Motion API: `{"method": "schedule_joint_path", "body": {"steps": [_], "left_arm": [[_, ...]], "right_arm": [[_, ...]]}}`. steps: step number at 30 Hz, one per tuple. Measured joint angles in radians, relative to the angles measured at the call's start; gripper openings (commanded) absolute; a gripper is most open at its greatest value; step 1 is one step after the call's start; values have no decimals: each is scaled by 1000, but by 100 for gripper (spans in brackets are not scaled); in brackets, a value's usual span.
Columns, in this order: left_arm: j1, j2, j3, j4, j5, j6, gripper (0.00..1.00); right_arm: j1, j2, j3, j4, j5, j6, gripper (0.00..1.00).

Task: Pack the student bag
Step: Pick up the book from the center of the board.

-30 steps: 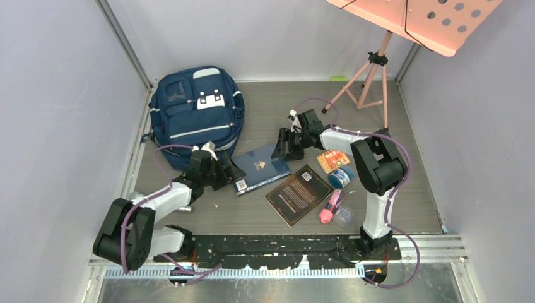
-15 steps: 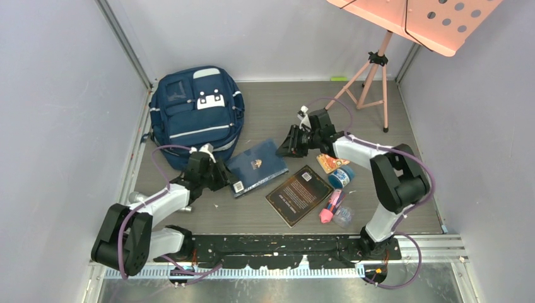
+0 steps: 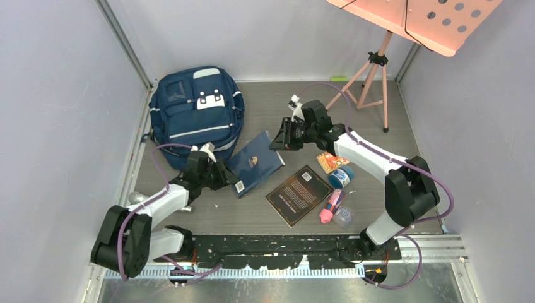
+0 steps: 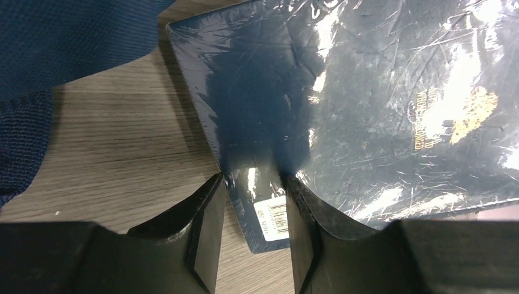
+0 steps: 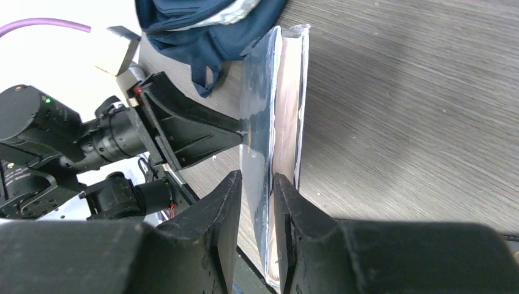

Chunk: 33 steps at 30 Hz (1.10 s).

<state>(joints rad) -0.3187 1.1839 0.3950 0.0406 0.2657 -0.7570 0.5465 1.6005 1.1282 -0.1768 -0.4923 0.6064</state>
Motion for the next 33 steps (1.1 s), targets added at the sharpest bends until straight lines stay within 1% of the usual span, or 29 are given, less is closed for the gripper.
{"method": "schedule_joint_path", "body": {"steps": [3,6,10,13,19,23,29,33], "left_arm": [[0,-4,0,15,22,19,44],[0,-6,0,32,50,41,48],[-23,-6,-7,40,85,52,49],[-31,-6,-9,40,101,58,49],[-33,-36,-11,26,100,66,49],[-33,-90,-11,-8,95,73,50],[-34,-197,-4,-87,65,84,51],[-34,-231,24,-153,35,90,51]], "right_arm": [[37,-19,47,-50,33,-15,32],[102,-37,118,-69,56,-29,32],[212,-44,179,-72,27,-29,32],[267,-34,190,-77,2,-25,32],[278,2,220,-76,-24,-10,32],[288,20,252,-103,-16,-11,35],[302,43,306,-154,2,-20,42],[305,56,340,-187,9,-27,52]]}}
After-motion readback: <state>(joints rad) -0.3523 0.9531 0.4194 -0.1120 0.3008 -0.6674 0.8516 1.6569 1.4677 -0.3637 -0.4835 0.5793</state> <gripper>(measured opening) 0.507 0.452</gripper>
